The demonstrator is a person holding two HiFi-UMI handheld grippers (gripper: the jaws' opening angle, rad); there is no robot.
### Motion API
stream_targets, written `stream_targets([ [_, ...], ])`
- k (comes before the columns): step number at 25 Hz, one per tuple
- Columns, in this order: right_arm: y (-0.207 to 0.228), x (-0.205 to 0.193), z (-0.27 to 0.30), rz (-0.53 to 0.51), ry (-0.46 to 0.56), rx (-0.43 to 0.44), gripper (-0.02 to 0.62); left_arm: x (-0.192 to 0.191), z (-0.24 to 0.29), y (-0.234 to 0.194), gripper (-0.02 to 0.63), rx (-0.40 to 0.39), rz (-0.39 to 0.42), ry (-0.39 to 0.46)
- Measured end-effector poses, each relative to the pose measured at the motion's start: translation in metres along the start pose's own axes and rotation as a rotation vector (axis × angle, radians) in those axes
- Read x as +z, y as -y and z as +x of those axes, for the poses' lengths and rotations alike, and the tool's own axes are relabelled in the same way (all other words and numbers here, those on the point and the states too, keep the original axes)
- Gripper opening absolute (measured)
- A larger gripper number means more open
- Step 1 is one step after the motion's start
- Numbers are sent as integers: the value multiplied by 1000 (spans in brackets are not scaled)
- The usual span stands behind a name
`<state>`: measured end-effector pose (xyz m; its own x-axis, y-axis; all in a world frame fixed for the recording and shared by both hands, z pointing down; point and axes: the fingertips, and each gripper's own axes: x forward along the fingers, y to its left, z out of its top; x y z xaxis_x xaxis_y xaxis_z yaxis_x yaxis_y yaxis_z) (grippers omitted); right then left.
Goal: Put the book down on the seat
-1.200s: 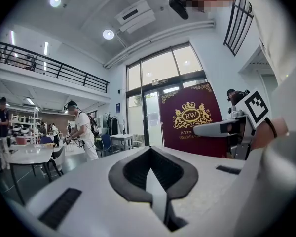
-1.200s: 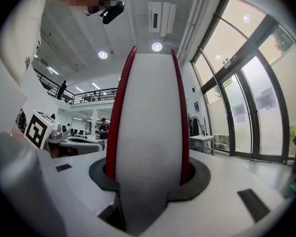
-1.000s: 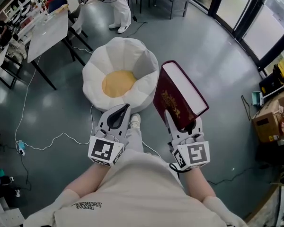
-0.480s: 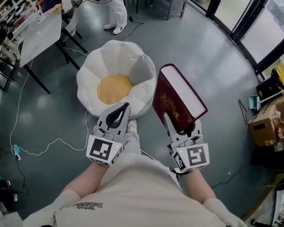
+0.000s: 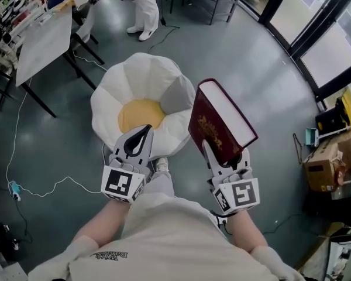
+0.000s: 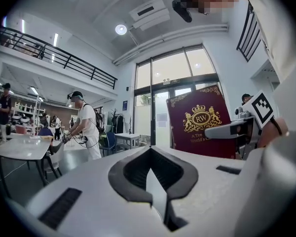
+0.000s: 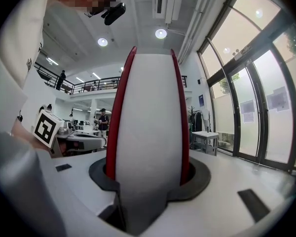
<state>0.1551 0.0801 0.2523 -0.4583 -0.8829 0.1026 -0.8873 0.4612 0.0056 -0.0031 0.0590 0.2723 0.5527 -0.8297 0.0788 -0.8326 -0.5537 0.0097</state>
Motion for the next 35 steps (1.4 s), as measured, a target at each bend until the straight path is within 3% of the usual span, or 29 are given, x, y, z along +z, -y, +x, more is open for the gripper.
stream_targets([
  [9,3,20,129,-17,-22,36,210,2,50,-115,3,67,-26,-11],
  [18,-15,41,216,-2,-24,92,210,13,70,-195,3,113,-33,6],
  [35,-9,21,243,29,-69,257,210,2,66,-190,3,266,-46,-21],
])
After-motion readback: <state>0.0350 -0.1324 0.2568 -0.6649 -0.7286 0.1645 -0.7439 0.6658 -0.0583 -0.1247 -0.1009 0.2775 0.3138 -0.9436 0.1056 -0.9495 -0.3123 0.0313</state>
